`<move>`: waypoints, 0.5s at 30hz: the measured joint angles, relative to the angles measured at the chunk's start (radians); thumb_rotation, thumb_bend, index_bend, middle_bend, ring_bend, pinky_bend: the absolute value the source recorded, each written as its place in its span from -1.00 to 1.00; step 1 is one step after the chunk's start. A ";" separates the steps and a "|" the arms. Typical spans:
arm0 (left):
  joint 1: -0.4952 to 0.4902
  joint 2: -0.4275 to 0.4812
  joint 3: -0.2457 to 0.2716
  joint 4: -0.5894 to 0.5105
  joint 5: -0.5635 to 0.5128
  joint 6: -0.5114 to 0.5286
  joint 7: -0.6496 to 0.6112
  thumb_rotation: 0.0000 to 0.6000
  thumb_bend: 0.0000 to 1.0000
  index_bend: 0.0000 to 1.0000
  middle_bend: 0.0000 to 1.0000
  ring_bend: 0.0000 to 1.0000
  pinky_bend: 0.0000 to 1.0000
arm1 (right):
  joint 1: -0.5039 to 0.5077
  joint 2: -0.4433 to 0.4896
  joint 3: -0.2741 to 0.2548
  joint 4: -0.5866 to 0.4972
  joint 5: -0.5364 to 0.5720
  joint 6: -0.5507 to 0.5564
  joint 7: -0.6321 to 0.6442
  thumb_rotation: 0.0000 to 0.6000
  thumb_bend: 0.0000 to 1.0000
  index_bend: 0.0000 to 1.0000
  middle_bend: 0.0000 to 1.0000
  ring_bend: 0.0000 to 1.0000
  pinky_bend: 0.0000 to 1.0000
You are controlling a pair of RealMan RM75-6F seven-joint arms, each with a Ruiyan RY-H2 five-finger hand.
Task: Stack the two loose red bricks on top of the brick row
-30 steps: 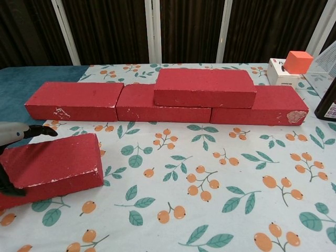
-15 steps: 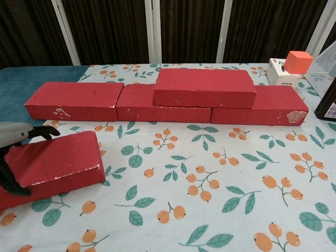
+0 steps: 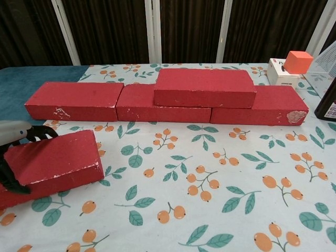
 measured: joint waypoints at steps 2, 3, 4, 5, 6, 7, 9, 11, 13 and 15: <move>0.004 0.002 0.000 0.002 0.014 0.006 -0.002 1.00 -1.00 -0.29 -0.26 -0.55 -0.37 | 0.000 -0.001 0.001 0.000 -0.001 0.001 0.002 1.00 -0.77 -0.93 -0.88 -0.98 -1.00; 0.006 0.006 -0.001 0.003 0.020 0.009 -0.004 1.00 -1.00 -0.26 -0.24 -0.54 -0.37 | -0.001 -0.001 0.002 0.001 -0.002 0.002 0.004 1.00 -0.77 -0.93 -0.88 -0.98 -1.00; 0.007 0.009 -0.002 0.004 0.025 0.010 -0.006 1.00 -1.00 -0.22 -0.22 -0.54 -0.37 | -0.001 -0.002 0.002 0.001 -0.003 0.003 0.005 1.00 -0.77 -0.93 -0.88 -0.98 -1.00; 0.008 0.012 -0.003 0.004 0.029 0.011 -0.009 1.00 -1.00 -0.20 -0.22 -0.53 -0.37 | -0.001 -0.002 0.001 0.001 -0.004 0.001 0.005 1.00 -0.77 -0.93 -0.88 -0.97 -1.00; 0.009 0.018 -0.008 0.000 0.032 0.010 -0.015 1.00 -1.00 -0.18 -0.20 -0.52 -0.37 | -0.001 -0.001 0.001 0.001 -0.004 0.001 0.006 1.00 -0.77 -0.93 -0.88 -0.97 -1.00; 0.009 0.026 -0.012 -0.004 0.034 0.009 -0.019 1.00 -1.00 -0.16 -0.19 -0.51 -0.37 | -0.001 -0.001 0.001 0.001 -0.004 0.001 0.007 1.00 -0.77 -0.93 -0.88 -0.97 -1.00; 0.008 0.046 -0.023 -0.016 0.042 0.004 -0.027 1.00 -1.00 -0.15 -0.18 -0.51 -0.37 | -0.002 -0.001 0.002 0.001 -0.004 0.001 0.009 1.00 -0.77 -0.93 -0.88 -0.97 -1.00; 0.005 0.068 -0.036 -0.034 0.045 -0.003 -0.033 1.00 -1.00 -0.14 -0.18 -0.51 -0.37 | -0.002 -0.002 0.003 0.002 -0.003 0.001 0.009 1.00 -0.77 -0.93 -0.88 -0.96 -1.00; -0.003 0.097 -0.055 -0.059 0.043 -0.020 -0.043 1.00 -1.00 -0.15 -0.17 -0.51 -0.37 | -0.002 -0.002 0.004 0.003 0.000 0.000 0.006 1.00 -0.77 -0.93 -0.88 -0.96 -1.00; -0.016 0.135 -0.080 -0.090 0.020 -0.051 -0.054 1.00 -1.00 -0.16 -0.17 -0.51 -0.37 | -0.001 -0.004 0.006 0.004 0.005 -0.002 0.002 1.00 -0.77 -0.93 -0.88 -0.96 -1.00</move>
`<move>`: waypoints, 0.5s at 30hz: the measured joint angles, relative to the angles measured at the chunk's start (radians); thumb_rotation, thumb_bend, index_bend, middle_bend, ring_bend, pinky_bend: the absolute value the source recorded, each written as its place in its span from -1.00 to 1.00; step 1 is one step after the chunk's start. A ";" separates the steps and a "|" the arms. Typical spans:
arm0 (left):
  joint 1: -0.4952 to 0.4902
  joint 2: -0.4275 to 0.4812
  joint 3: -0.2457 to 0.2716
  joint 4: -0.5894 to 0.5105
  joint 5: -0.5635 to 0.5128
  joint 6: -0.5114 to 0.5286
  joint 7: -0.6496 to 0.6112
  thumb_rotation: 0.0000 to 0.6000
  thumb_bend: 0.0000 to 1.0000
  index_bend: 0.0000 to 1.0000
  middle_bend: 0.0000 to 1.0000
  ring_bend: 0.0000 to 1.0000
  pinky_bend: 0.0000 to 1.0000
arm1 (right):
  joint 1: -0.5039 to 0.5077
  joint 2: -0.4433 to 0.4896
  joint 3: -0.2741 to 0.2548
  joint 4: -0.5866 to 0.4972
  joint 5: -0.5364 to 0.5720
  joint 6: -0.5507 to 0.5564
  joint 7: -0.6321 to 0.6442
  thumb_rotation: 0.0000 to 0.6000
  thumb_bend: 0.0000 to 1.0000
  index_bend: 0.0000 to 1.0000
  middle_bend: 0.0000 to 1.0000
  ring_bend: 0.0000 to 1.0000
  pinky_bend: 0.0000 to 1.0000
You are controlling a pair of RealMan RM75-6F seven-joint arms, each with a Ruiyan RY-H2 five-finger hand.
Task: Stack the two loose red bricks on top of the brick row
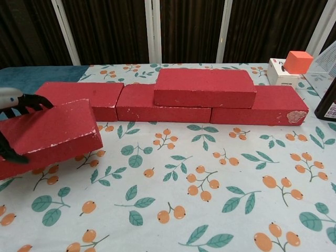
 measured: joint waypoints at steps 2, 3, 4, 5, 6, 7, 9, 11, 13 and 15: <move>-0.018 0.039 -0.024 -0.023 -0.035 -0.043 -0.007 1.00 -1.00 -0.17 -0.16 -0.51 -0.37 | 0.002 -0.002 0.002 0.002 0.007 -0.003 -0.007 1.00 -0.77 -0.93 -0.88 -0.96 -1.00; -0.034 0.069 -0.041 -0.035 -0.064 -0.080 -0.011 1.00 -1.00 -0.18 -0.17 -0.51 -0.37 | 0.002 -0.003 0.003 0.002 0.010 -0.004 -0.010 1.00 -0.77 -0.93 -0.88 -0.96 -1.00; -0.047 0.092 -0.053 -0.042 -0.088 -0.113 -0.014 1.00 -1.00 -0.19 -0.17 -0.51 -0.37 | 0.003 -0.004 0.004 0.003 0.014 -0.006 -0.013 1.00 -0.77 -0.93 -0.88 -0.96 -1.00; -0.069 0.125 -0.070 -0.047 -0.121 -0.162 -0.015 1.00 -1.00 -0.19 -0.18 -0.51 -0.38 | 0.004 -0.004 0.006 0.003 0.020 -0.009 -0.016 1.00 -0.77 -0.93 -0.88 -0.96 -1.00; -0.088 0.151 -0.081 -0.048 -0.145 -0.202 -0.015 1.00 -0.99 -0.20 -0.18 -0.51 -0.39 | 0.005 -0.005 0.007 0.003 0.025 -0.011 -0.018 1.00 -0.77 -0.93 -0.88 -0.96 -1.00; -0.109 0.177 -0.091 -0.046 -0.168 -0.244 -0.013 1.00 -0.99 -0.21 -0.18 -0.51 -0.40 | 0.006 -0.006 0.009 0.004 0.031 -0.014 -0.021 1.00 -0.76 -0.93 -0.88 -0.96 -1.00; -0.169 0.235 -0.109 -0.030 -0.223 -0.348 0.000 1.00 -0.98 -0.21 -0.20 -0.51 -0.42 | 0.009 -0.008 0.014 0.008 0.049 -0.020 -0.028 1.00 -0.77 -0.93 -0.88 -0.96 -1.00; -0.225 0.280 -0.119 -0.005 -0.271 -0.441 0.011 1.00 -0.98 -0.20 -0.21 -0.51 -0.44 | 0.011 -0.011 0.022 0.012 0.072 -0.025 -0.039 1.00 -0.77 -0.93 -0.88 -0.96 -1.00; -0.289 0.323 -0.125 0.040 -0.325 -0.552 0.017 1.00 -0.98 -0.19 -0.22 -0.51 -0.46 | 0.013 -0.016 0.031 0.016 0.095 -0.027 -0.050 1.00 -0.76 -0.93 -0.88 -0.96 -1.00; -0.351 0.354 -0.125 0.106 -0.366 -0.660 0.018 1.00 -0.98 -0.19 -0.23 -0.51 -0.48 | 0.015 -0.022 0.042 0.019 0.122 -0.026 -0.067 1.00 -0.76 -0.93 -0.88 -0.96 -1.00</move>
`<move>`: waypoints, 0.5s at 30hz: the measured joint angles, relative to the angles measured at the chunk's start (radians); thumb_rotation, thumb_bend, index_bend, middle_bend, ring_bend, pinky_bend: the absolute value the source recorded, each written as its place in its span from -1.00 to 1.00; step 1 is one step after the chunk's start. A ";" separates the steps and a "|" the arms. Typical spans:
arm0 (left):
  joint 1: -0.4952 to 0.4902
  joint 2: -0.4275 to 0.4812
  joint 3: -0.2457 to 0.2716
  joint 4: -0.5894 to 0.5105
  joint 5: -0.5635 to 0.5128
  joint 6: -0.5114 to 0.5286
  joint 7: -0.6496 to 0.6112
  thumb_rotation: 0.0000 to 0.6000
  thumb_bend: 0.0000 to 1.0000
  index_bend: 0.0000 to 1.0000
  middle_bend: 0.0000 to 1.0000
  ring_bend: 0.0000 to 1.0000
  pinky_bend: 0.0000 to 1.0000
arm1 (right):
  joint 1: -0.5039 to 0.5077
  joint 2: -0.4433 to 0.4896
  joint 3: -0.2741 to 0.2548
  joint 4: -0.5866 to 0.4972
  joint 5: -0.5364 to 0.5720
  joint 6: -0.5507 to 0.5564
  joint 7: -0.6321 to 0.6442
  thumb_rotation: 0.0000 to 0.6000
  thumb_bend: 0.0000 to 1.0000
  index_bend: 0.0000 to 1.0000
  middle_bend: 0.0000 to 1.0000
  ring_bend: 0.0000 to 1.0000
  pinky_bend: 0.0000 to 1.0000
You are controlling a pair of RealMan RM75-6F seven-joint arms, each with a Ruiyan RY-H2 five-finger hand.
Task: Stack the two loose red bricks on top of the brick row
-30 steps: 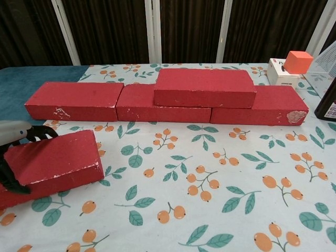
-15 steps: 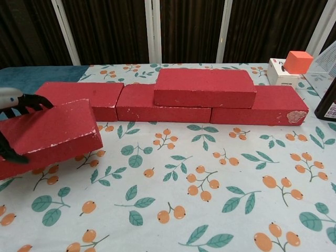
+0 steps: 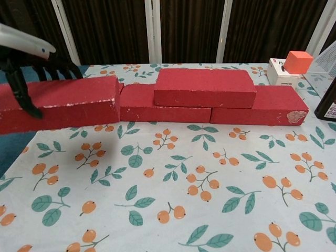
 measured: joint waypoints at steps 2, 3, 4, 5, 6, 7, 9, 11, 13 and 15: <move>-0.044 0.014 0.003 0.069 -0.018 -0.075 -0.004 1.00 -0.98 -0.19 -0.24 -0.51 -0.49 | 0.001 -0.006 0.010 0.003 0.023 0.004 -0.020 1.00 -0.77 -0.93 -0.88 -0.96 -1.00; -0.067 0.018 0.005 0.117 -0.022 -0.111 -0.010 1.00 -0.98 -0.19 -0.24 -0.51 -0.49 | 0.001 -0.009 0.014 0.003 0.032 0.007 -0.028 1.00 -0.77 -0.93 -0.88 -0.96 -1.00; -0.082 0.018 0.006 0.153 -0.021 -0.133 -0.017 1.00 -0.98 -0.19 -0.24 -0.51 -0.50 | 0.001 -0.012 0.018 0.003 0.040 0.010 -0.036 1.00 -0.77 -0.93 -0.88 -0.96 -1.00; -0.099 0.016 0.007 0.199 -0.015 -0.162 -0.031 1.00 -0.98 -0.18 -0.24 -0.51 -0.50 | 0.000 -0.015 0.021 0.003 0.049 0.014 -0.045 1.00 -0.77 -0.93 -0.88 -0.96 -1.00; -0.110 0.013 0.007 0.232 -0.006 -0.185 -0.045 1.00 -0.98 -0.18 -0.24 -0.52 -0.50 | 0.000 -0.017 0.023 0.003 0.054 0.016 -0.051 1.00 -0.77 -0.93 -0.88 -0.96 -1.00; -0.117 0.009 0.006 0.262 0.008 -0.205 -0.059 1.00 -0.98 -0.18 -0.24 -0.52 -0.50 | -0.001 -0.018 0.024 0.003 0.058 0.019 -0.057 1.00 -0.77 -0.93 -0.88 -0.96 -1.00; -0.126 -0.006 0.001 0.314 0.056 -0.230 -0.091 1.00 -0.98 -0.18 -0.24 -0.52 -0.50 | -0.003 -0.021 0.027 0.001 0.068 0.024 -0.066 1.00 -0.77 -0.93 -0.88 -0.96 -1.00; -0.127 -0.026 -0.008 0.355 0.116 -0.239 -0.130 1.00 -0.98 -0.17 -0.24 -0.52 -0.50 | -0.005 -0.023 0.028 0.000 0.074 0.029 -0.077 1.00 -0.77 -0.93 -0.88 -0.96 -1.00; -0.124 -0.047 -0.020 0.397 0.170 -0.246 -0.173 1.00 -0.98 -0.15 -0.24 -0.51 -0.50 | -0.006 -0.025 0.030 0.000 0.080 0.032 -0.085 1.00 -0.77 -0.93 -0.88 -0.96 -1.00; -0.118 -0.081 -0.039 0.455 0.242 -0.257 -0.235 1.00 -0.98 -0.14 -0.24 -0.51 -0.50 | -0.006 -0.028 0.032 0.000 0.088 0.034 -0.094 1.00 -0.77 -0.93 -0.88 -0.96 -1.00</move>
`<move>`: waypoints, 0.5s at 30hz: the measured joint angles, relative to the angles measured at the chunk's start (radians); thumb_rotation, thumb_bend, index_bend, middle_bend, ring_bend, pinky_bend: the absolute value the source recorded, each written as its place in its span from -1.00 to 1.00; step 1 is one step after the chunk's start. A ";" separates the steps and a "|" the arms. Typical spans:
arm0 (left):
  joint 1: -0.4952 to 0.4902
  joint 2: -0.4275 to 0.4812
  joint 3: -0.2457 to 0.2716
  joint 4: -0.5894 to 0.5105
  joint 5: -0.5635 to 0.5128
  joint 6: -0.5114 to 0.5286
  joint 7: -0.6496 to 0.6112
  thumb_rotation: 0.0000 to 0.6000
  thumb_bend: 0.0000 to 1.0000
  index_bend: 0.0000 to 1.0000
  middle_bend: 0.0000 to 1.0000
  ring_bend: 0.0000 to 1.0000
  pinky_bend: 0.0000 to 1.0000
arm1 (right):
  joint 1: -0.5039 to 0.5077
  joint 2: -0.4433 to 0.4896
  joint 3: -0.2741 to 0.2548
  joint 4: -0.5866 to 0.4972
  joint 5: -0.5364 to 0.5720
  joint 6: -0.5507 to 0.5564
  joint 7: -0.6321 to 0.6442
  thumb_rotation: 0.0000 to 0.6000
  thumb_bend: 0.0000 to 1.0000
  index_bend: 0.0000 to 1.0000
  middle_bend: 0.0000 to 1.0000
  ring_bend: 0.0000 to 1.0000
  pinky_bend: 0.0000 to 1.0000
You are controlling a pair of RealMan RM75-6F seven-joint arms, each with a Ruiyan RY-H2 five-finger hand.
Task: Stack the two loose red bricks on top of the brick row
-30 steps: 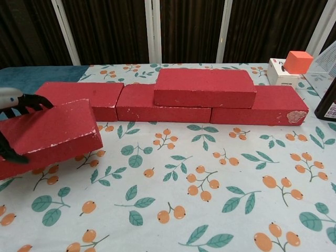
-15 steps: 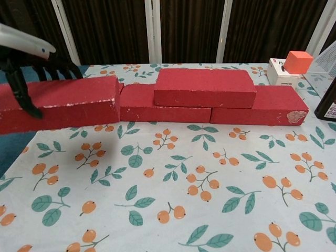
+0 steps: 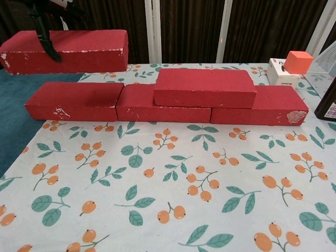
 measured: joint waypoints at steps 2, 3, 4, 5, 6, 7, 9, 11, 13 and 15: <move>0.006 -0.025 -0.014 0.036 0.055 -0.006 -0.038 1.00 -0.98 -0.14 -0.24 -0.52 -0.50 | 0.000 -0.002 0.002 0.001 0.005 0.001 -0.007 1.00 -0.77 -0.93 -0.88 -0.96 -1.00; 0.009 -0.037 -0.019 0.052 0.082 -0.008 -0.053 1.00 -0.99 -0.14 -0.24 -0.52 -0.50 | 0.000 -0.003 0.002 0.001 0.007 0.002 -0.010 1.00 -0.77 -0.93 -0.88 -0.96 -1.00; 0.011 -0.050 -0.024 0.068 0.110 -0.010 -0.066 1.00 -0.99 -0.14 -0.24 -0.52 -0.50 | 0.000 -0.003 0.003 0.001 0.010 0.003 -0.013 1.00 -0.77 -0.93 -0.88 -0.96 -1.00; 0.014 -0.061 -0.028 0.083 0.139 -0.012 -0.080 1.00 -0.99 -0.14 -0.23 -0.52 -0.50 | -0.001 -0.004 0.004 0.001 0.012 0.005 -0.017 1.00 -0.77 -0.93 -0.88 -0.95 -1.00; 0.017 -0.077 -0.034 0.103 0.177 -0.013 -0.098 1.00 -0.99 -0.14 -0.24 -0.52 -0.50 | -0.001 -0.005 0.005 0.001 0.014 0.006 -0.020 1.00 -0.77 -0.93 -0.88 -0.95 -1.00; 0.019 -0.088 -0.037 0.117 0.205 -0.013 -0.111 1.00 -0.98 -0.14 -0.24 -0.52 -0.50 | 0.000 -0.006 0.006 0.000 0.017 0.007 -0.024 1.00 -0.77 -0.93 -0.88 -0.95 -1.00; 0.026 -0.113 -0.047 0.146 0.270 -0.012 -0.148 1.00 -0.99 -0.14 -0.24 -0.51 -0.50 | 0.000 -0.008 0.008 -0.001 0.019 0.009 -0.026 1.00 -0.77 -0.93 -0.88 -0.95 -1.00; 0.033 -0.136 -0.058 0.174 0.329 -0.013 -0.196 1.00 -0.99 -0.14 -0.25 -0.52 -0.50 | 0.000 -0.009 0.009 -0.001 0.021 0.011 -0.033 1.00 -0.77 -0.93 -0.88 -0.95 -1.00; 0.038 -0.153 -0.064 0.199 0.372 -0.019 -0.241 1.00 -0.98 -0.14 -0.25 -0.53 -0.50 | 0.000 -0.010 0.010 -0.001 0.026 0.013 -0.039 1.00 -0.77 -0.93 -0.88 -0.94 -1.00; 0.042 -0.171 -0.068 0.231 0.420 -0.034 -0.286 1.00 -0.98 -0.14 -0.25 -0.53 -0.50 | 0.000 -0.012 0.014 0.000 0.031 0.015 -0.043 1.00 -0.77 -0.93 -0.88 -0.94 -1.00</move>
